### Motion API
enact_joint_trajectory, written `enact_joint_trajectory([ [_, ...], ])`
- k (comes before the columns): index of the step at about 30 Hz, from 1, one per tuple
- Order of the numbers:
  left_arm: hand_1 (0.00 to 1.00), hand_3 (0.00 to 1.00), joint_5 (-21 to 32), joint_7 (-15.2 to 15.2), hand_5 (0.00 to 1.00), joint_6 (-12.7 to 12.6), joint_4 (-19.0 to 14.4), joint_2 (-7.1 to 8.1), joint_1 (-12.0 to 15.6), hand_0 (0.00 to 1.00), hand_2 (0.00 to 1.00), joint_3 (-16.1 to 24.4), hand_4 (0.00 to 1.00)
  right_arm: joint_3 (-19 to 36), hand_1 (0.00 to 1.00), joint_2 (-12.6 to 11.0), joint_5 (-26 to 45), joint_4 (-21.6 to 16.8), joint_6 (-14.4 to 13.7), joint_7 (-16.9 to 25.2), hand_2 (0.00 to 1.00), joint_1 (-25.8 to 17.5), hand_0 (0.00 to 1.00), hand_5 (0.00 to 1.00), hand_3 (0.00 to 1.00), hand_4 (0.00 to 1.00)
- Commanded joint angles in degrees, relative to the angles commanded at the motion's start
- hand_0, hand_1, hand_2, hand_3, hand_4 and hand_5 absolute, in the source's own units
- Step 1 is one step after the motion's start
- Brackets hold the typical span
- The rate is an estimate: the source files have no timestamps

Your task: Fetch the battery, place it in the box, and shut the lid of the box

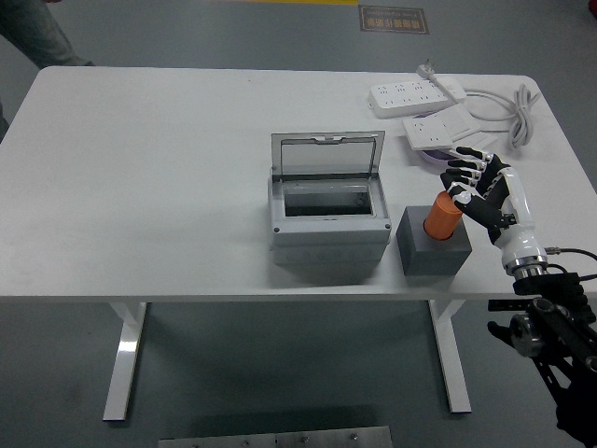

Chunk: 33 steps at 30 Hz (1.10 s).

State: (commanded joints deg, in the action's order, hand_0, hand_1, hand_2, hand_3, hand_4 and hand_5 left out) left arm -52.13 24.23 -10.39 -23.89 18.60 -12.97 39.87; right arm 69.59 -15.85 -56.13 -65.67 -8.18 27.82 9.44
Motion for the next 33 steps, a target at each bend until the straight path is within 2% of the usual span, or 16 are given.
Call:
enact_joint_trajectory([
  [12, 0.698, 0.541, -0.32, -0.12, 0.002, -0.12, 0.04, -0.10, -0.26, 0.632, 0.573, 0.19, 0.500, -0.53, 0.581, -0.28, -0.34, 0.82, -0.21, 0.16, 0.594, -0.03, 0.615, 0.067, 0.666, 0.779],
  [13, 0.698, 0.541, -0.32, -0.11, 0.002, -0.09, 0.04, -0.13, -0.27, 0.632, 0.573, 0.18, 0.500, -0.59, 0.591, -0.28, -0.34, 0.87, -0.22, 0.16, 0.604, -0.04, 0.538, 0.068, 0.673, 0.779],
  [18, 0.698, 0.541, -0.50, -0.03, 0.002, 0.04, 0.02, -0.24, -0.34, 0.632, 0.573, 0.21, 0.500, -0.88, 0.591, -0.26, -0.34, 1.00, -0.15, 0.06, 0.604, -0.12, 0.538, 0.068, 0.673, 0.779],
  [19, 0.698, 0.541, -0.54, -0.02, 0.002, 0.06, 0.02, -0.25, -0.36, 0.632, 0.573, 0.22, 0.500, -0.95, 0.592, -0.27, -0.32, 1.01, -0.13, 0.03, 0.609, -0.15, 0.506, 0.071, 0.677, 0.780],
  [33, 0.698, 0.541, -1.21, -0.07, 0.002, 0.35, 0.06, -0.30, -0.69, 0.632, 0.573, 0.43, 0.500, -3.05, 0.596, -1.06, -0.25, 1.07, 0.15, -0.53, 0.612, -0.42, 0.511, 0.077, 0.682, 0.783],
])
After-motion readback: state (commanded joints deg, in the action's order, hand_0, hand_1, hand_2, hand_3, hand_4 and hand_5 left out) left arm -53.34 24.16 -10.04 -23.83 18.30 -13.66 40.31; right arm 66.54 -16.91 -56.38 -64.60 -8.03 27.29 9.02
